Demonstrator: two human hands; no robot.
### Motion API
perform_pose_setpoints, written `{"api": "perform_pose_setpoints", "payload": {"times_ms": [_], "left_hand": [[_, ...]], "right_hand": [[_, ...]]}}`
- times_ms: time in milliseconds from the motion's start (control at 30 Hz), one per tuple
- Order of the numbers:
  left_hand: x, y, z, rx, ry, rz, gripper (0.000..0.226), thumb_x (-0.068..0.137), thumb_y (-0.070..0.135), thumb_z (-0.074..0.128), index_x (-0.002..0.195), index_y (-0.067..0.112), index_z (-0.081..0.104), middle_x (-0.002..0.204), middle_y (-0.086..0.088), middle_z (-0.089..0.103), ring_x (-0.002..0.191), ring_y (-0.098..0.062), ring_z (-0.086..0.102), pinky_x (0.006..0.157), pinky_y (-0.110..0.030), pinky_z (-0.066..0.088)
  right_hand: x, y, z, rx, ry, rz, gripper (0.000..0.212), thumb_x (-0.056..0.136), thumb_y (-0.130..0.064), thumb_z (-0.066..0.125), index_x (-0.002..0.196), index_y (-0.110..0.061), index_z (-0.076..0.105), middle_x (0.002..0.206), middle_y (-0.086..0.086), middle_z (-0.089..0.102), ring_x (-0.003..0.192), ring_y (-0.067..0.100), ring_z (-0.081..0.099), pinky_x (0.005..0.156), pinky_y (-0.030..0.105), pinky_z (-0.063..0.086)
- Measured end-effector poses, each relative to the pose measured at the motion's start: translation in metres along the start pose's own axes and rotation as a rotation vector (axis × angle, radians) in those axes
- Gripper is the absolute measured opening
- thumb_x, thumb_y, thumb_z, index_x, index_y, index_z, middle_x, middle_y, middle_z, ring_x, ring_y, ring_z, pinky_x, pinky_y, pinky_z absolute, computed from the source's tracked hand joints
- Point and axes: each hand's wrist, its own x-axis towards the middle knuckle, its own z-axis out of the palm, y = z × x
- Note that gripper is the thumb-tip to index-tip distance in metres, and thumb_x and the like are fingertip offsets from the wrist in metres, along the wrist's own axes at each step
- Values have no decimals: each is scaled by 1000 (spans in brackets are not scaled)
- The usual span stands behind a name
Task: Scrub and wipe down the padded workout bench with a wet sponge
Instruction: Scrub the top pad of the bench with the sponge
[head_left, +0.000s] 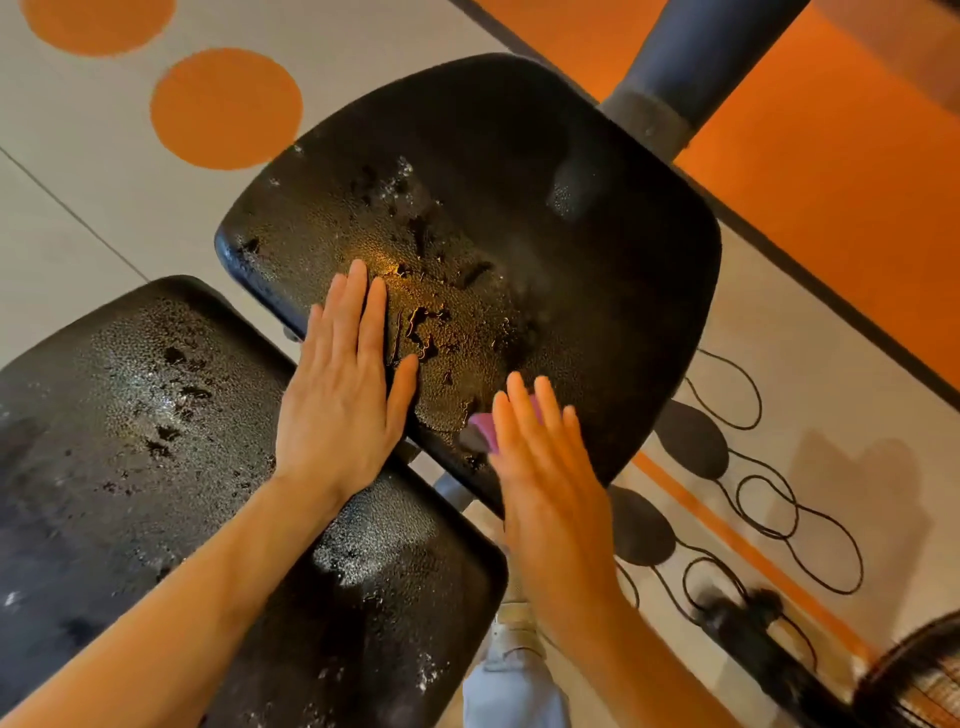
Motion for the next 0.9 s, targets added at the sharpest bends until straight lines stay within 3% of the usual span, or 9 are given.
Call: {"api": "perform_pose_setpoints", "payload": {"times_ms": [67,200,267,400,567,633,733,800,900], "left_hand": [[-1,-1,0,-6,2,6,69,103,45,23,157,4,8,165,-14,2,153,-25,0,125,-40,5],[0,-1,1,2,-8,-2,69,103,47,20,157,6,7,166,-12,0,154,-23,-3,125,-37,0],[0,-1,1,-5,-4,-1,69,103,46,22,157,5,8,166,-13,1,154,-24,-1,125,-38,3],[-1,-1,1,-22,11,3,68,103,45,25,156,4,12,165,-14,5,153,-26,3,125,-39,6],[0,-1,2,-2,11,3,69,103,47,22,156,5,11,165,-14,5,153,-26,3,125,-42,8],[0,-1,1,10,8,4,69,104,47,22,156,5,10,165,-14,4,153,-26,2,125,-42,8],[0,-3,1,9,15,1,68,104,45,25,156,4,10,165,-14,4,153,-26,2,125,-41,8],[-1,-2,1,6,9,7,68,104,44,26,156,4,11,165,-14,5,153,-26,3,125,-42,10],[-1,-2,2,13,8,-3,68,103,45,25,156,4,11,165,-14,4,153,-26,3,125,-42,9]], "right_hand": [[40,28,-2,-19,16,-20,48,95,-16,44,141,-8,40,149,13,39,141,30,31,116,43,22],[118,43,-11,21,146,364,43,101,-18,35,143,-7,36,153,14,32,145,31,22,118,44,22],[74,9,1,42,181,272,47,97,-16,40,142,-5,38,152,15,34,144,32,24,118,45,21],[6,-8,7,-34,-4,-105,53,93,-16,42,144,-7,34,152,13,35,143,30,25,119,43,16],[149,41,-13,23,156,356,42,101,-17,36,142,-7,35,153,15,31,145,31,20,119,47,19],[114,16,1,49,199,309,44,100,-16,38,143,-6,36,153,15,32,145,31,20,119,47,20],[14,-24,7,23,50,5,47,98,-18,36,143,-6,38,152,13,35,144,30,23,116,44,22],[28,-4,7,31,38,-96,46,98,-19,35,141,-5,41,150,14,39,143,31,28,115,46,26],[129,23,-7,73,155,190,42,101,-20,33,140,-6,41,150,15,37,145,33,21,118,51,22]]}}
